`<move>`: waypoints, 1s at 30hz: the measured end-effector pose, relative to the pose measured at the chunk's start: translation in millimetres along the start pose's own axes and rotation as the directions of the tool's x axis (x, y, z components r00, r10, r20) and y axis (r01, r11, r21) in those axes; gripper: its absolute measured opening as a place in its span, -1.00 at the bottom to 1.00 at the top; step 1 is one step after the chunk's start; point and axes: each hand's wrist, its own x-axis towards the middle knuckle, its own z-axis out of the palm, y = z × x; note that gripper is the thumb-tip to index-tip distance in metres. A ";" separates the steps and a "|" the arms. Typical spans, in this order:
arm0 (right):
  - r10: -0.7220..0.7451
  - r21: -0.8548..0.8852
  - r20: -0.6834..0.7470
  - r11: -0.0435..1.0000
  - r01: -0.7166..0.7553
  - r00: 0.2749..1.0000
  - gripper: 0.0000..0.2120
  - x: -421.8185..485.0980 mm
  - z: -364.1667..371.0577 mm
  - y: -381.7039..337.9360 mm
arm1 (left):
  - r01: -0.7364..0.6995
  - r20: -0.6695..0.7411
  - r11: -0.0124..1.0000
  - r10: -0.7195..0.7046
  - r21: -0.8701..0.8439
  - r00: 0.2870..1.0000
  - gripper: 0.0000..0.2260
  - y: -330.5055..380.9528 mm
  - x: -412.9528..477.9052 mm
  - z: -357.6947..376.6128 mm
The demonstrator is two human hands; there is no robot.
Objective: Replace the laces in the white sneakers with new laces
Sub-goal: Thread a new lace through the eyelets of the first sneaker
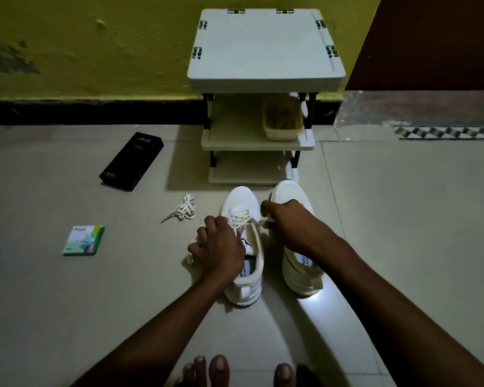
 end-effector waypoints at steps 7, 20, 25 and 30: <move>-0.058 -0.111 -0.075 0.993 0.050 0.996 -0.79 5.0 -11.9 -14.0 | -0.013 0.014 1.000 0.013 -0.003 1.000 -0.69 1.3 -0.2 0.0; 0.060 0.607 -0.393 0.767 0.210 0.917 -0.92 -6.2 -49.2 -19.7 | -0.261 0.025 0.620 0.413 -0.740 0.910 -0.45 11.0 -0.2 -44.6; 0.250 0.714 -0.498 0.661 0.230 0.830 -0.88 -5.1 -46.6 -9.9 | -0.210 -0.061 0.443 0.326 -0.872 0.943 -0.80 29.0 7.7 -60.9; 0.484 0.946 -0.288 0.277 0.167 0.826 -0.84 -9.8 -43.7 -2.0 | -0.141 -0.043 0.379 0.255 -0.914 0.966 -0.93 21.0 14.8 -58.5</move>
